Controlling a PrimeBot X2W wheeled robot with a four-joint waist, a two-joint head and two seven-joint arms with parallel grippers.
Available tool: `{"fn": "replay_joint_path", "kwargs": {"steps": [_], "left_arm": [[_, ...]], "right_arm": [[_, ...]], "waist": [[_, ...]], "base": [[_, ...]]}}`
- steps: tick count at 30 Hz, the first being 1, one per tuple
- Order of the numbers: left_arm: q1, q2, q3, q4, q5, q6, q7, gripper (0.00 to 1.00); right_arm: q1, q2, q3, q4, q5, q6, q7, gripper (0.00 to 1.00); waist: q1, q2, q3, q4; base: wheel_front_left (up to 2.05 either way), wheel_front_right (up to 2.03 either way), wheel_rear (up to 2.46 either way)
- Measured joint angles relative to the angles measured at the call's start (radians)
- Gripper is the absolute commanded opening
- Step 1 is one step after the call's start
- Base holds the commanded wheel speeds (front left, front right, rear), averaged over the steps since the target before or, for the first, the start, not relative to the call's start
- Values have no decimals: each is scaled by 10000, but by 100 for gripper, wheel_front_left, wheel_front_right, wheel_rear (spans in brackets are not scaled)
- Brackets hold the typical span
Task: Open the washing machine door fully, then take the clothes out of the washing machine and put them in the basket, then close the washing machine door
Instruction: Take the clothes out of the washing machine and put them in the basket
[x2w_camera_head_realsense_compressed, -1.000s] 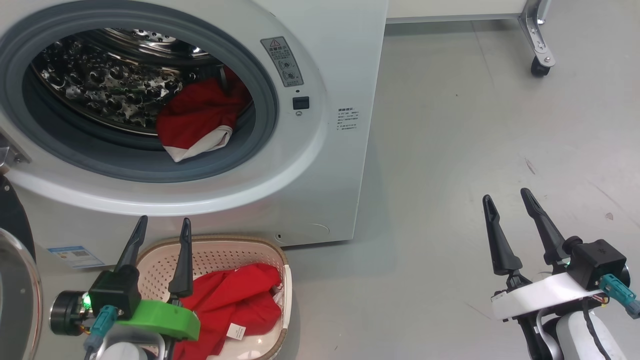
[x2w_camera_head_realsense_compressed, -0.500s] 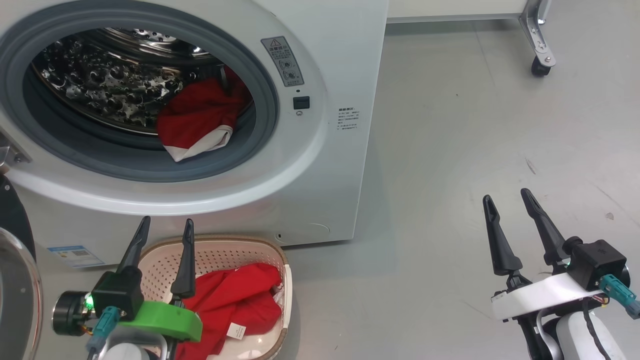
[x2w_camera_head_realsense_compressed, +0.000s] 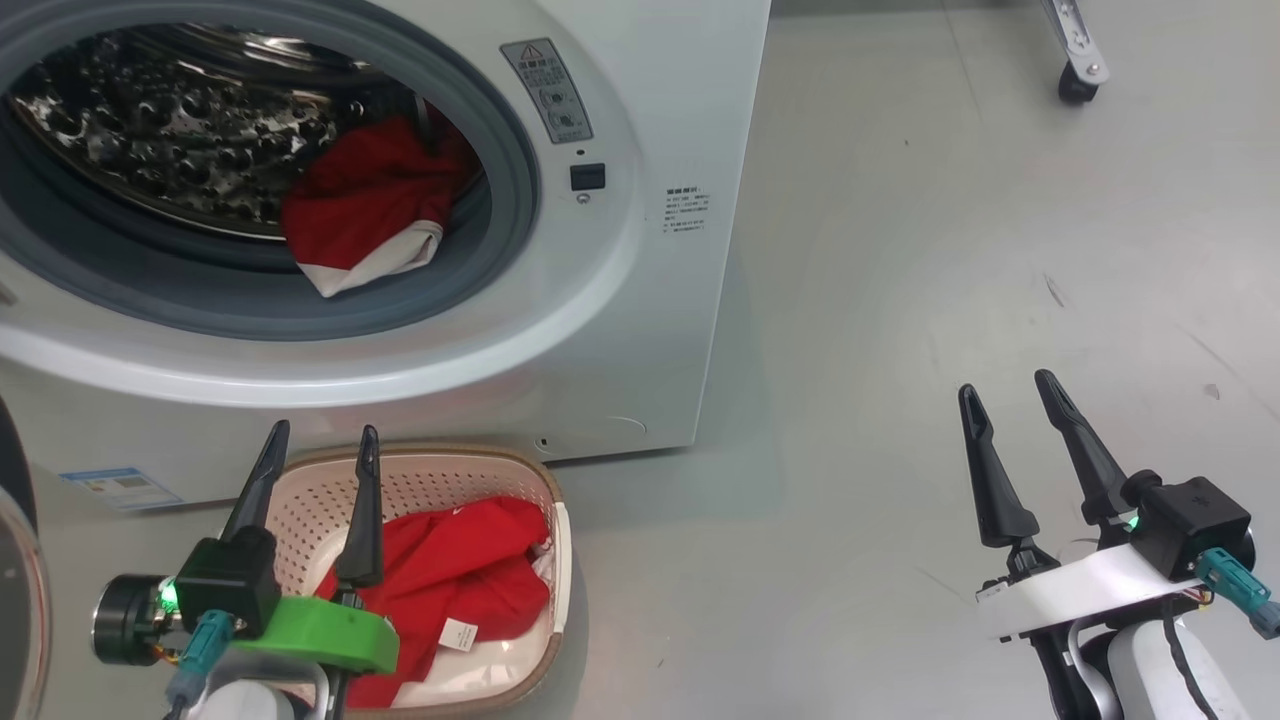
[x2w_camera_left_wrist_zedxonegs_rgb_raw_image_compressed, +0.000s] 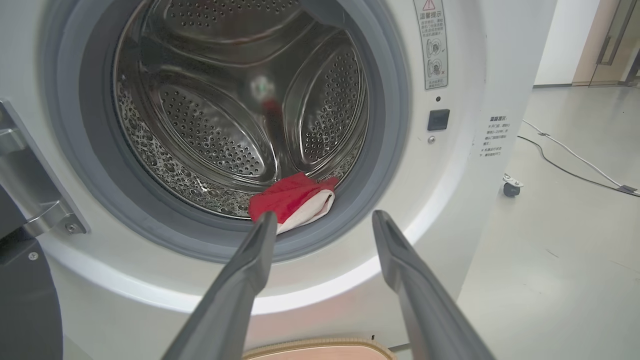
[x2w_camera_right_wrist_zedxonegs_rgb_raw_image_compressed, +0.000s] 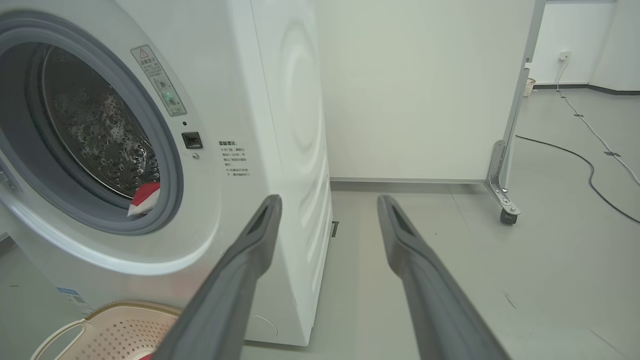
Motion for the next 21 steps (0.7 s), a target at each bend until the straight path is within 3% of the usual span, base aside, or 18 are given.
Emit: {"fn": "replay_joint_path", "kwargs": {"steps": [9,15,21], "left_arm": [[-453,328,19,90,447,197,121,100],[-1583,531,305,104,546,405,955,100],[-2832,1204,934,278,545,537,1929,100]], "right_arm": [[-71,40,307,-176,23,0,0,100],[-374,90,439,-268,109,0,0,100],[-904,184,734,-337,201,0,0,100]], "waist": [[0,0,820,-306],[0,0,1460,-653],[0,0,2049,-1161]], "base": [[0,0,0],[0,0,0],[0,0,0]]}}
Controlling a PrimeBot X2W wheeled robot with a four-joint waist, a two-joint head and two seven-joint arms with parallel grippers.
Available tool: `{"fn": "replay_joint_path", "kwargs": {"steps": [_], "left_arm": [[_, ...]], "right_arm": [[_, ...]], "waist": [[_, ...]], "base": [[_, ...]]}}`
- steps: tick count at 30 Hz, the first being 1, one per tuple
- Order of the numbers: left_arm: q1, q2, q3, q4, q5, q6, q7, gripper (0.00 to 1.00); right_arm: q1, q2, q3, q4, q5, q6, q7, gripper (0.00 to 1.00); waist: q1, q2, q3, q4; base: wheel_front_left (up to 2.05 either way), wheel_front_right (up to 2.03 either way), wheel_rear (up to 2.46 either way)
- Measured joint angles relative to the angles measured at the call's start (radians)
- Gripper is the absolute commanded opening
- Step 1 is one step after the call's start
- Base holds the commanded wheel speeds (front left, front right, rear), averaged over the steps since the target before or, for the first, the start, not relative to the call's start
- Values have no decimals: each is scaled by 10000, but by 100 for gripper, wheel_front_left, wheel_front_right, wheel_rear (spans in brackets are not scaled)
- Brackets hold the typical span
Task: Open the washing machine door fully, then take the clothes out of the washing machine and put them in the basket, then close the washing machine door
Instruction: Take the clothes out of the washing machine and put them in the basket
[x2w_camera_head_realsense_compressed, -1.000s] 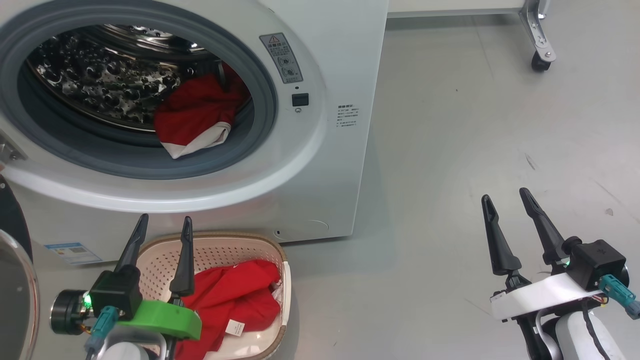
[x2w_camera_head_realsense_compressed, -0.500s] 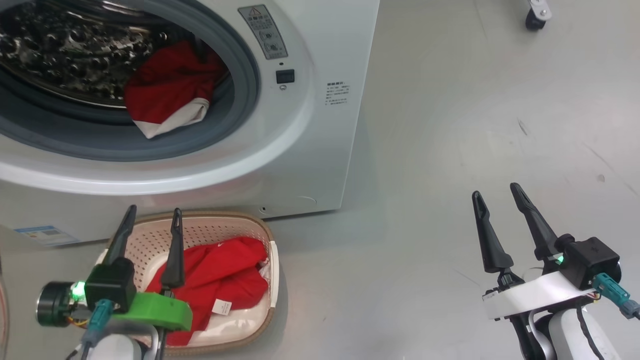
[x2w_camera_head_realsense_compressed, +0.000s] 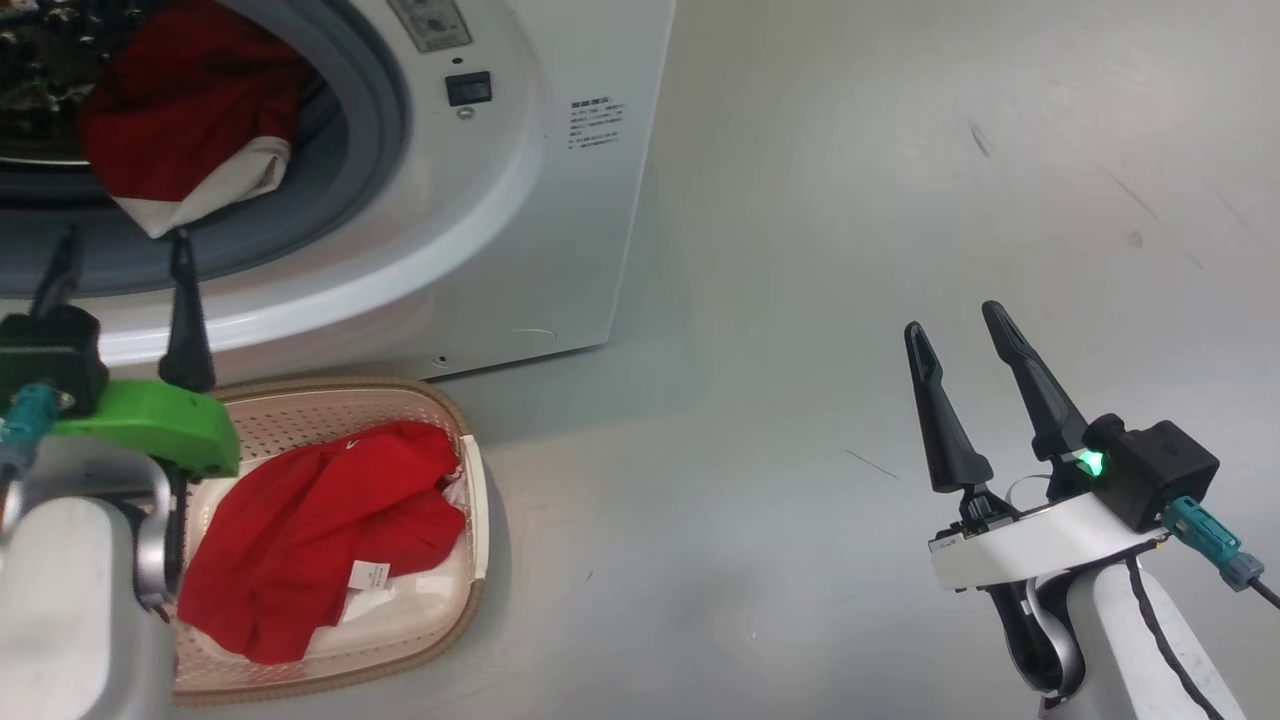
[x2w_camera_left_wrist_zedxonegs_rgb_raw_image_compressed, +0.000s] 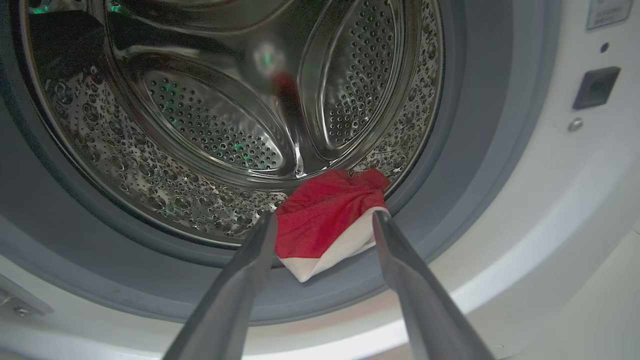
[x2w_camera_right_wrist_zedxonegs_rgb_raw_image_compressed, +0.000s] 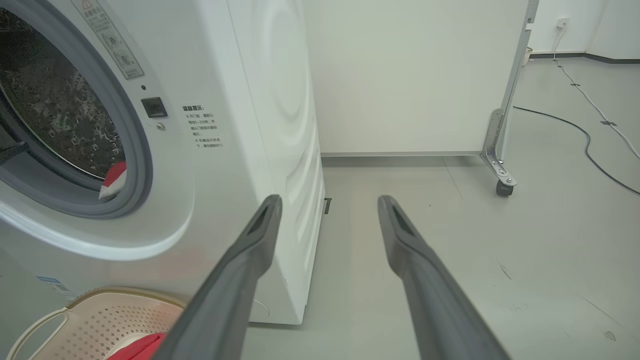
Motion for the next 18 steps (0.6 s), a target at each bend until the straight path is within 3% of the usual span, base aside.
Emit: {"fn": "replay_joint_path", "kwargs": {"steps": [4,8,18], "left_arm": [[-688,422,435,293,-136,86,775,100],[-1333,468,989,660,-844,173,1662,100],[-2752,1267,1122,1492,-694,199,3189,100]], "right_arm": [[-185,82,102,6,92,0,0,100],[-249,151,199,71,186,0,0,100],[-701,230,433,109,368,0,0,100]], "waist": [[0,0,336,-435],[0,0,653,-897],[0,0,1368,-1914]], "base": [[0,0,0],[0,0,0],[0,0,0]]}}
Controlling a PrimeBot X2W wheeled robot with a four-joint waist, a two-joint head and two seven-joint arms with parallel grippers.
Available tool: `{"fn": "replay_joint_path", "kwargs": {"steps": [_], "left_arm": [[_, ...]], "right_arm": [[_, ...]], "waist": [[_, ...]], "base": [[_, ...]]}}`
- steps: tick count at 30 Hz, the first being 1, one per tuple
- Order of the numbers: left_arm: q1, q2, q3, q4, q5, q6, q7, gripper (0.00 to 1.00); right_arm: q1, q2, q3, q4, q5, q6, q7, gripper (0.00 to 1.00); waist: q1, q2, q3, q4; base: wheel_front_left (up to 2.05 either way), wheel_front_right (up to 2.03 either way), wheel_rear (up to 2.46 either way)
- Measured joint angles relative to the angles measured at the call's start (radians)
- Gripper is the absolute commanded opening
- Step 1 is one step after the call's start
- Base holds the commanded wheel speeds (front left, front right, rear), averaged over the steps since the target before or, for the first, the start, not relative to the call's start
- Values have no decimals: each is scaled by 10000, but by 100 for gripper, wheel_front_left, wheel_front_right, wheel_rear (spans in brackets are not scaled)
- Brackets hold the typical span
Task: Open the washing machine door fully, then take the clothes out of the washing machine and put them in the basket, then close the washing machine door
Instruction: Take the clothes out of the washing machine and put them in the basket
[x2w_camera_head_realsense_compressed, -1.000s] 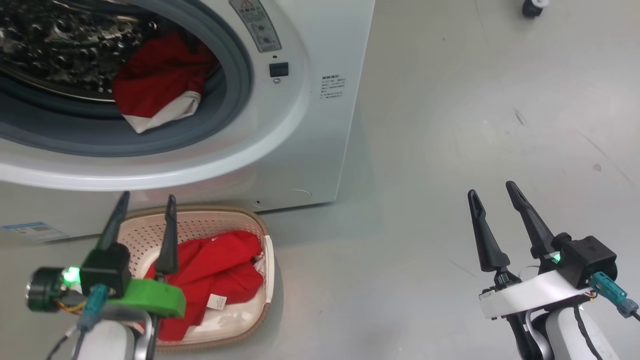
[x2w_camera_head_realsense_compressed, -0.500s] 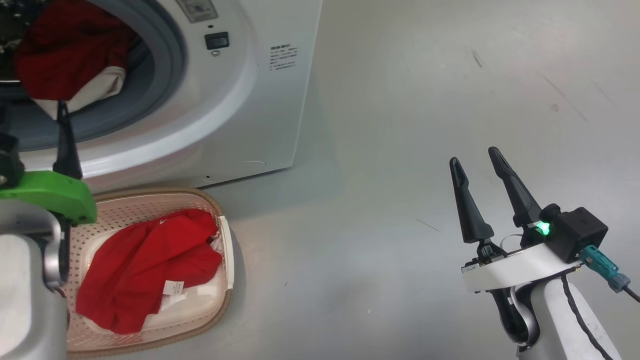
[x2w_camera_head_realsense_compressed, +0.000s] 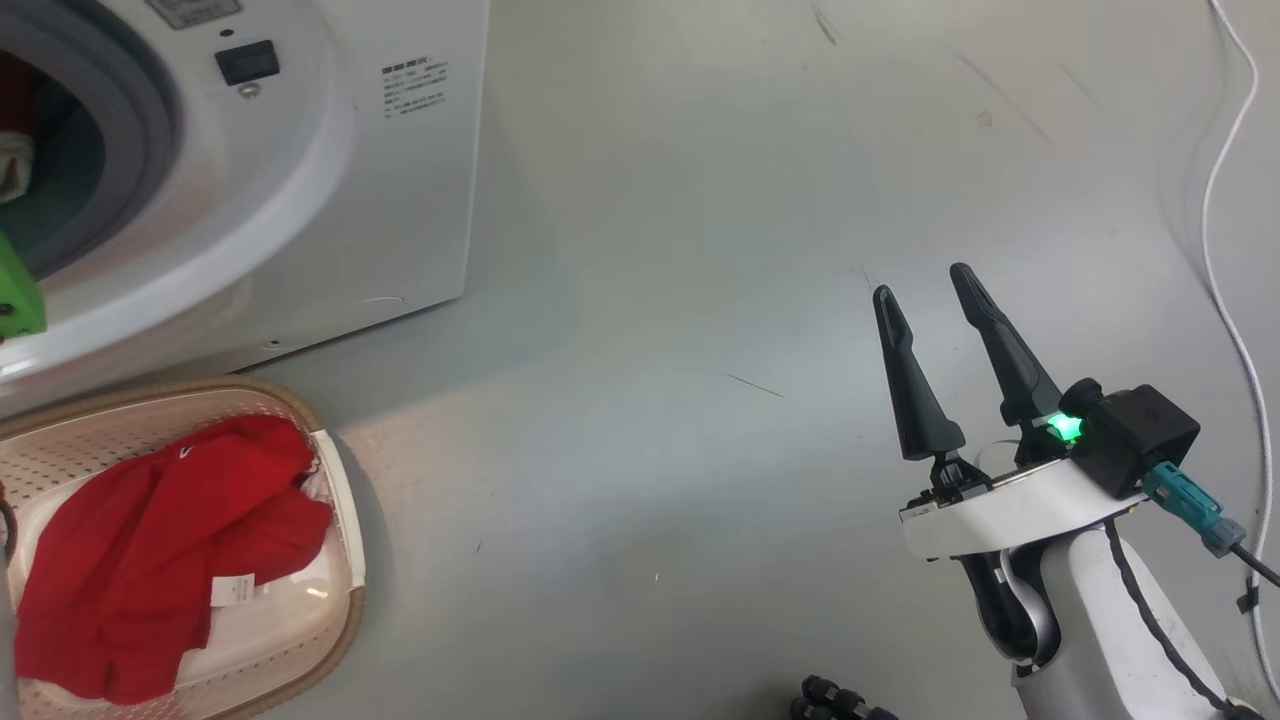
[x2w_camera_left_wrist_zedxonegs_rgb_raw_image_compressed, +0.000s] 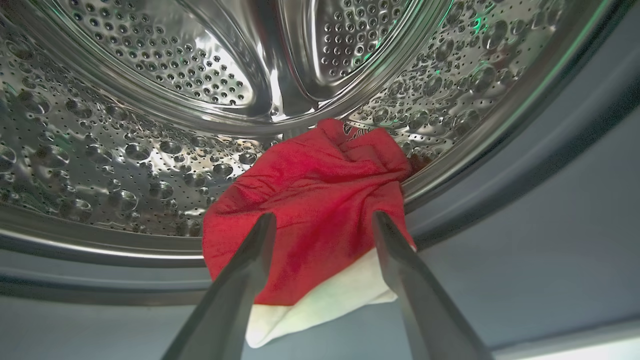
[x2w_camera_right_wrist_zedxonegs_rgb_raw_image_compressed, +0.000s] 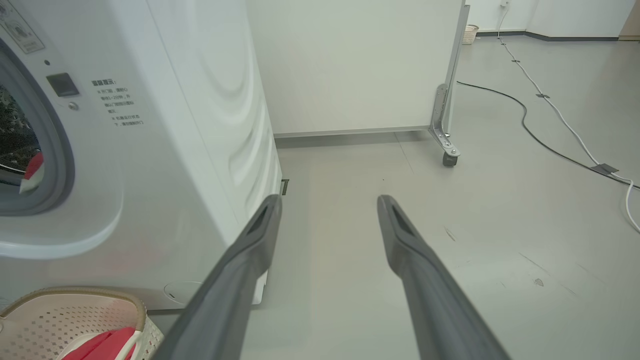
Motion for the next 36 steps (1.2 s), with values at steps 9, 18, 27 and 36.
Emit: {"fn": "replay_joint_path", "kwargs": {"steps": [9,18,27,36], "left_arm": [[-1052,487,251,838,21,161,999,100],[-1591,874,483,1745,128,291,1626,100],[-2137,880,199,2215,217,295,2073,100],[-2466,842,153,2568,205,286,2140,0]], "right_arm": [[-168,27,-130,-12,59,0,0,100],[-348,98,-201,-10,71,0,0,100],[-483,119,-224,-2,69,0,0,100],[-553,136,-211,0,67,0,0,100]], "waist": [[0,1,513,-553],[0,0,838,-806],[-1,0,920,-775],[-1,0,983,-720]], "base": [[0,0,0],[0,0,0],[0,0,0],[0,0,0]]}}
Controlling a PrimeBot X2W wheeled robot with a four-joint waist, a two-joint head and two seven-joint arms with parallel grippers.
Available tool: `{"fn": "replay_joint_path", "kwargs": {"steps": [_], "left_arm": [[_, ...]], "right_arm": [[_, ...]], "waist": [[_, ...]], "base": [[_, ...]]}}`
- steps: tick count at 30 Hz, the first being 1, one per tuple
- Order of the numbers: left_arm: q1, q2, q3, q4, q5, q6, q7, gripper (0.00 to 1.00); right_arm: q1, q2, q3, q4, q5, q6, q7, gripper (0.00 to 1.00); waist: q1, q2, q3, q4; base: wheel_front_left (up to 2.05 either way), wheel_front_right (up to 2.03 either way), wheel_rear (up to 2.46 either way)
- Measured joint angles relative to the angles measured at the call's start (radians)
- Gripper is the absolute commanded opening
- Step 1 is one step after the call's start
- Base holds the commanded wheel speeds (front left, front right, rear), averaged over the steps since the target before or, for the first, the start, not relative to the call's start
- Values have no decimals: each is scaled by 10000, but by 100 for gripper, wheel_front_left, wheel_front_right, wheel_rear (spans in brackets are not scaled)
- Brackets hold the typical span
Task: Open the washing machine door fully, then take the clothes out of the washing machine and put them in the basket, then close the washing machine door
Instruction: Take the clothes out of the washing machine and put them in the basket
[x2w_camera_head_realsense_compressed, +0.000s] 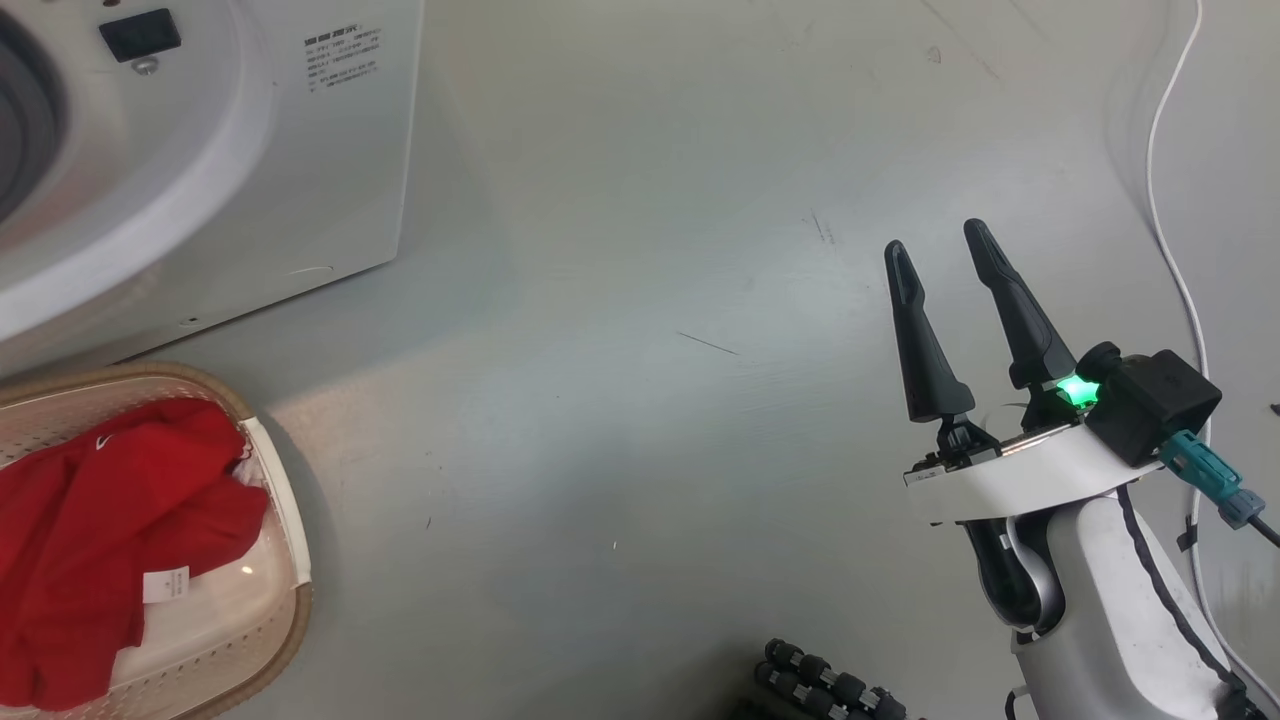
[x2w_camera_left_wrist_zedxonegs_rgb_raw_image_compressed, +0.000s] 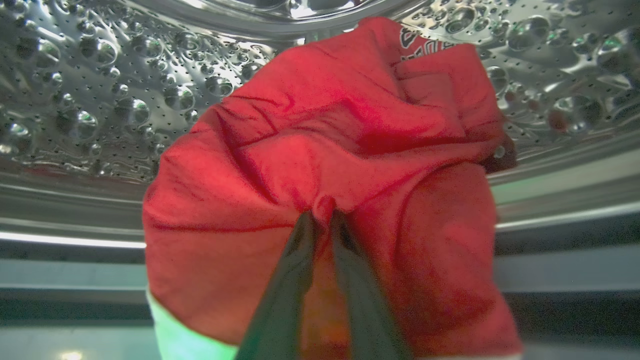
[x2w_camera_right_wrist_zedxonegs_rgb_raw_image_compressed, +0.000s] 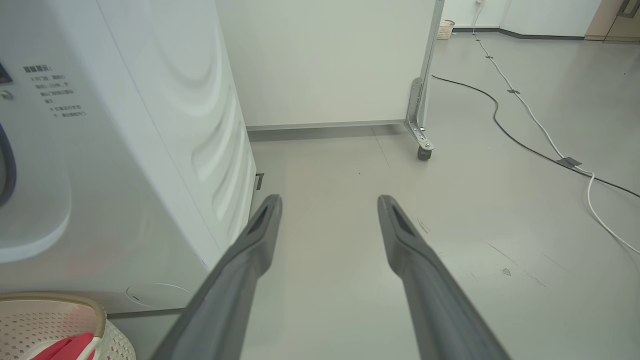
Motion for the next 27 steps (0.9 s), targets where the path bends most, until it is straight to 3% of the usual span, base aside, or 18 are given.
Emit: {"fn": "replay_joint_path", "kwargs": {"steps": [16,27], "left_arm": [[-46,-270,-221,368,0,-157,-1306,0],[-3,-940,-500,464,-33,-523,-2972,0]], "right_arm": [[-152,12,-228,56,-100,0,0,100],[-152,4,-453,150,-382,0,0,100]], "waist": [[0,0,-213,272],[0,0,-705,759]], "base": [[0,0,0],[0,0,0]]}}
